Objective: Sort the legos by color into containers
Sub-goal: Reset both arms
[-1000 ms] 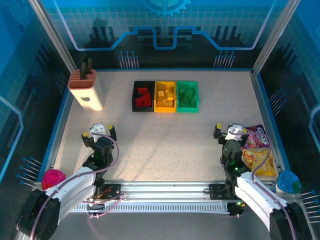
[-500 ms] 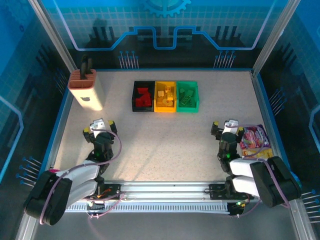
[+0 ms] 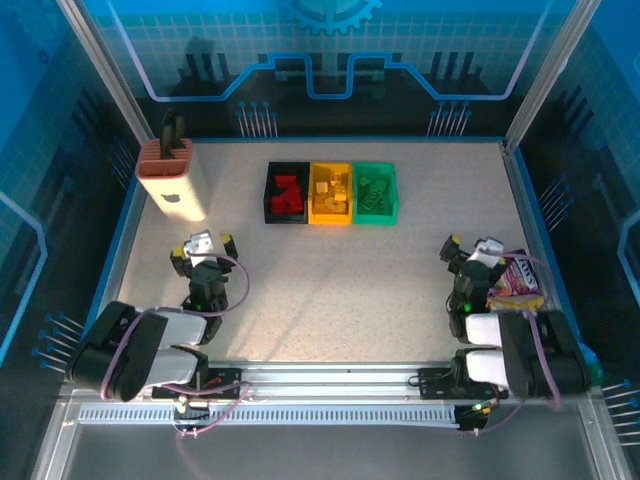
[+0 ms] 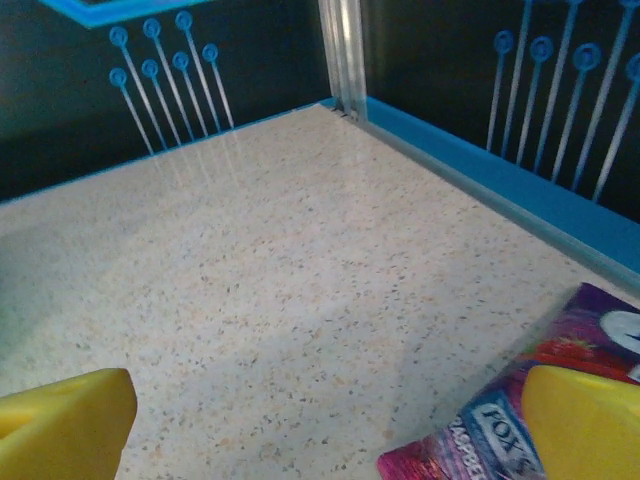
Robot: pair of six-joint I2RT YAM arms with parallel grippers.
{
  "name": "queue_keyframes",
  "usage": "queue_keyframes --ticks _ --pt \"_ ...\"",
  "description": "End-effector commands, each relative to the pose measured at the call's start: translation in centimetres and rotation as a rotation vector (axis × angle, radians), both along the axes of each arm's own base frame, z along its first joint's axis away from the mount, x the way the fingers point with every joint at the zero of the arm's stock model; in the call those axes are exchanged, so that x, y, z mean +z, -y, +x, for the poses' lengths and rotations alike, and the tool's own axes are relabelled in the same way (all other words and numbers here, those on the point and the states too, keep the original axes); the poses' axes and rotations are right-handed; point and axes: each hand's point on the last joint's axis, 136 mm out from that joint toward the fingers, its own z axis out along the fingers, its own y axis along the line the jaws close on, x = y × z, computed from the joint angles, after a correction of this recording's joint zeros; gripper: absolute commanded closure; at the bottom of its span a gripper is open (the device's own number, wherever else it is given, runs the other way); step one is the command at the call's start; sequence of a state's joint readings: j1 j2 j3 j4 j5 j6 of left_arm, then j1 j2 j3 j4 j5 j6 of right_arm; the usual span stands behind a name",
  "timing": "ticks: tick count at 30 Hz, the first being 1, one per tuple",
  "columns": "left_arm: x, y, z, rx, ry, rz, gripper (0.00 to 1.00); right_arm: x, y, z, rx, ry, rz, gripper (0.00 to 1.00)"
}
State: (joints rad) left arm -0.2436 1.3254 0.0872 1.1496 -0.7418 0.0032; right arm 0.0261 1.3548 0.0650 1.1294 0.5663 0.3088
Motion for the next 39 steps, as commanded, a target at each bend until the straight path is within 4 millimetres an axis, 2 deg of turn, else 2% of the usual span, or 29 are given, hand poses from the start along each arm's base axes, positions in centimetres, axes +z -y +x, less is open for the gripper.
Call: queue_keyframes --ticks 1,4,7,11,13,14,16,19,21,23,25,26,27,35,39 --pt "2.9 0.7 1.0 -0.052 0.147 -0.009 0.01 2.5 -0.6 1.6 0.058 0.105 -0.037 0.00" --pt "2.6 1.0 0.6 -0.078 0.143 -0.025 0.01 2.3 -1.0 2.1 0.085 0.057 -0.025 0.00" --pt "2.7 1.4 0.9 -0.099 0.145 -0.013 0.01 3.1 -2.9 2.6 0.183 0.104 -0.114 0.00" --pt "2.7 1.4 1.0 -0.097 0.134 -0.015 0.01 3.6 -7.6 3.9 0.333 0.080 -0.278 0.00" --pt "2.7 1.5 1.2 -0.104 0.130 -0.014 0.01 3.0 -10.7 5.1 0.445 0.032 -0.379 0.00" --pt "2.7 1.6 1.3 -0.114 0.130 -0.013 0.01 2.9 -11.3 5.4 0.465 0.028 -0.399 0.00" --pt "2.6 1.7 1.4 -0.136 0.126 -0.014 0.01 2.8 -10.4 4.8 0.452 0.045 -0.348 0.00" --pt "2.6 1.7 1.5 -0.140 0.122 -0.016 0.01 1.8 -11.0 5.4 0.488 0.022 -0.360 0.00" --pt "2.1 2.2 1.8 -0.179 0.099 -0.006 0.01 1.9 -10.9 5.4 0.482 0.024 -0.359 0.00" --pt "1.2 2.6 2.8 -0.217 0.083 0.004 0.01 1.9 -10.9 5.4 0.481 0.027 -0.362 0.00" --pt "-0.7 4.7 5.0 -0.328 0.006 0.043 0.01 1.9 -11.0 5.3 0.482 0.030 -0.361 0.00" --pt "-1.1 5.2 5.5 -0.363 -0.004 0.061 0.01 1.8 -10.9 5.1 0.482 0.029 -0.360 0.00" --pt "-1.1 4.5 5.2 -0.336 -0.010 0.028 0.01 1.9 -11.0 5.1 0.482 0.032 -0.359 0.00" --pt "-1.1 5.2 5.0 -0.371 0.002 0.045 0.01 1.9 -10.6 5.7 0.463 0.014 -0.354 0.00" --pt "-1.0 4.9 5.3 -0.353 0.002 0.046 0.01 0.5 -8.7 7.9 0.406 -0.133 -0.270 0.00"
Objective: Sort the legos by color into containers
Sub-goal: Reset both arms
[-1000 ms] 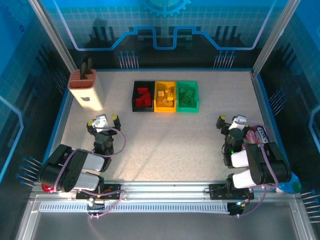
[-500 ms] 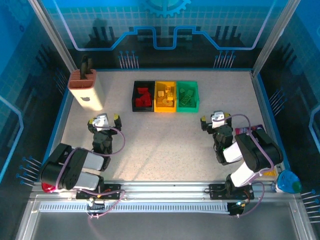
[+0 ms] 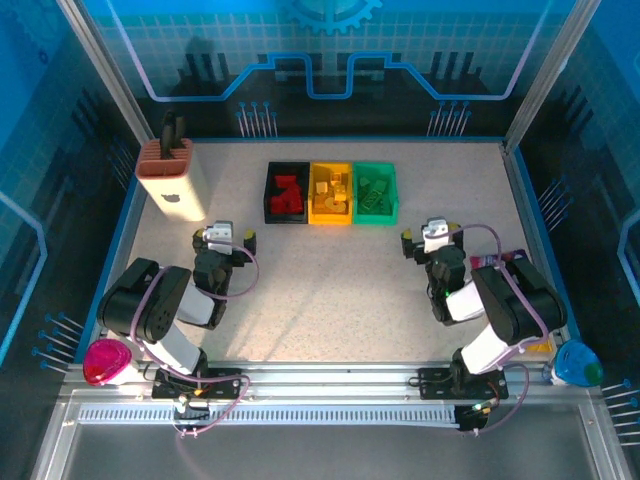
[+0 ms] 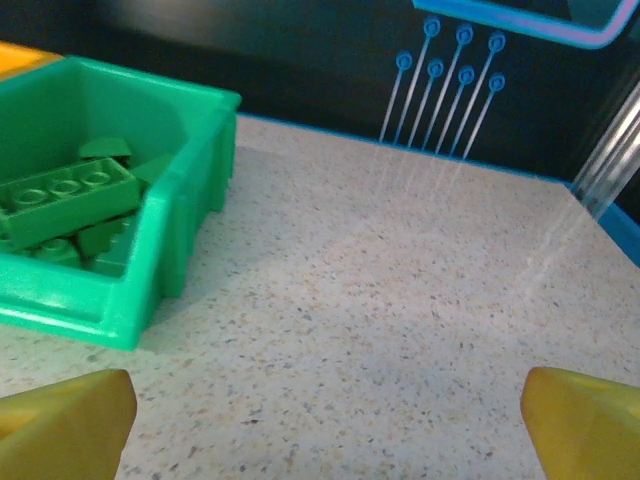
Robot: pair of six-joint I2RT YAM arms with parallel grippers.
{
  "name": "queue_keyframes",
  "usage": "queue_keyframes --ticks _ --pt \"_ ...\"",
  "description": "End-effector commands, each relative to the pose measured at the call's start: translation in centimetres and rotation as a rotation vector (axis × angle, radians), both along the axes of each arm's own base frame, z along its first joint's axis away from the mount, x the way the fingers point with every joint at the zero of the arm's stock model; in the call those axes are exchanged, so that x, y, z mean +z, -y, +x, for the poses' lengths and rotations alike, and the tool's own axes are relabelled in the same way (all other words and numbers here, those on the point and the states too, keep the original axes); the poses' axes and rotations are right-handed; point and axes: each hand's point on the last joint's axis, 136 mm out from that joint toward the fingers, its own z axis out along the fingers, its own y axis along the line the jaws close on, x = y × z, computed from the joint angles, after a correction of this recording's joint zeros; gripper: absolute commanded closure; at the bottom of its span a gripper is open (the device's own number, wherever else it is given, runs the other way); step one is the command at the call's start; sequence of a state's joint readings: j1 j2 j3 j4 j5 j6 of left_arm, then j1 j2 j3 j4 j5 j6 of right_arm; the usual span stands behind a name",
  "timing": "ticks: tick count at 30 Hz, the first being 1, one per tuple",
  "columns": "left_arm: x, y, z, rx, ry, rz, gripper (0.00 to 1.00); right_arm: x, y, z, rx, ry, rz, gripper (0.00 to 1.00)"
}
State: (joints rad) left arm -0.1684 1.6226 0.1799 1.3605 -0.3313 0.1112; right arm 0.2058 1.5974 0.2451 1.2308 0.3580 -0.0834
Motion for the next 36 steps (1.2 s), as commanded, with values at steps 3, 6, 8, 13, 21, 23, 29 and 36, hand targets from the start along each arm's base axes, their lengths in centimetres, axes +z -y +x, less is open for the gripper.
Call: queue_keyframes --ticks 3,6,8,13,21,23,29,36 --pt "0.6 -0.6 1.2 0.017 -0.008 -0.013 0.01 -0.1 2.9 2.1 -0.071 -0.097 0.124 0.00" --pt "0.0 -1.6 2.8 0.039 -0.094 -0.062 0.01 -0.1 2.6 2.2 -0.069 -0.096 0.104 0.00" --pt "-0.5 -2.9 3.3 0.055 -0.144 -0.135 0.01 -0.1 2.6 2.2 -0.068 -0.098 0.103 0.00" --pt "-0.5 -3.0 3.3 0.054 -0.142 -0.140 0.01 -0.1 2.5 2.2 -0.066 -0.096 0.096 0.00" --pt "-0.5 -2.4 3.2 0.033 -0.138 -0.117 0.01 0.0 2.4 2.2 -0.066 -0.092 0.093 0.00" --pt "-0.4 -2.4 3.3 0.037 -0.140 -0.120 0.01 0.0 2.6 2.1 -0.076 -0.093 0.098 0.00" --pt "-0.4 -2.5 3.3 0.038 -0.140 -0.122 0.01 0.0 2.9 2.1 -0.088 -0.090 0.105 0.00" --pt "-0.5 -2.5 3.3 0.039 -0.141 -0.122 0.01 0.0 2.6 2.1 -0.083 -0.090 0.087 0.00"
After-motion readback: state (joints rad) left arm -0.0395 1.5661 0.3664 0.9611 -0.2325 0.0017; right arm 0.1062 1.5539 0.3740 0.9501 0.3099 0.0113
